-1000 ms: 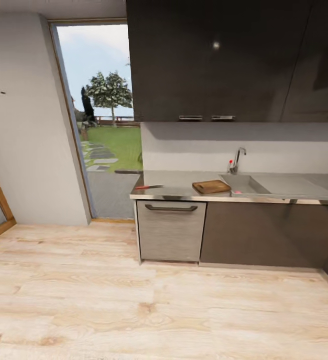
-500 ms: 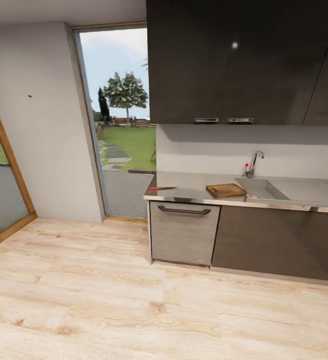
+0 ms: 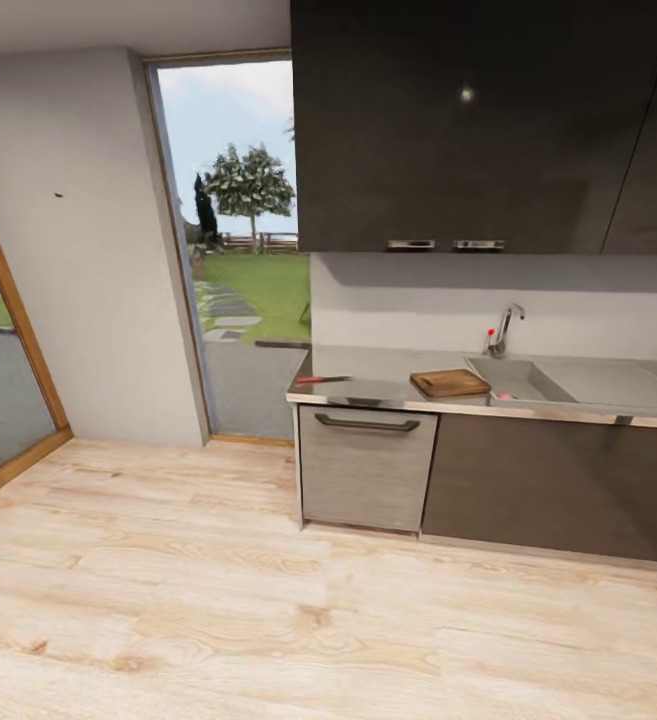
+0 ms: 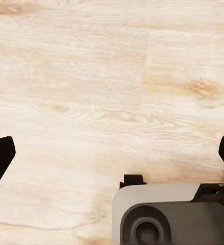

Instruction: In the kitchen, take the Vidalia onion out of the sink, dice it on the chopping board with the paring knife, put the diced onion into the bowl on the countertop, then place both the paring knife and the chopping board into the sink.

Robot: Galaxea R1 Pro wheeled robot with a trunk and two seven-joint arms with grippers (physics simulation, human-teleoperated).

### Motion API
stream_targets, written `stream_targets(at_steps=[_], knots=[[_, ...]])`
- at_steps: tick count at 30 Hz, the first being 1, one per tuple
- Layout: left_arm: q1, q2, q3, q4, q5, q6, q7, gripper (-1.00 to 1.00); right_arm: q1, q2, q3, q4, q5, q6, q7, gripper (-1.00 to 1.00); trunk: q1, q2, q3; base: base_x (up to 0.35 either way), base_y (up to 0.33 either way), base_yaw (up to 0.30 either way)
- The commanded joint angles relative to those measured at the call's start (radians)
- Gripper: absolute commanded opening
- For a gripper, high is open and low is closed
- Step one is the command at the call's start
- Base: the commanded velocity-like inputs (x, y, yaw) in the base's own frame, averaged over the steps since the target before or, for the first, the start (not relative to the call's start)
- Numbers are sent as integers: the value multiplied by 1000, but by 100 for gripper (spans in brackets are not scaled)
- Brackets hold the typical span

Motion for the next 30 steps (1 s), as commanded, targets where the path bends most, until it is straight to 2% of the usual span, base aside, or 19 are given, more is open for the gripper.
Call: stream_targets(at_steps=[1, 30], knots=[[0, 0, 0, -1, 1, -1, 0, 100, 0, -1, -3, -1, -1, -2, 0, 100, -4, 6, 2, 0, 0, 0], [0, 0, 0, -1, 2, -1, 0, 100, 0, -3, -4, -1, -2, -3, 0, 100, -115, 209, 93, 0, 0, 0]])
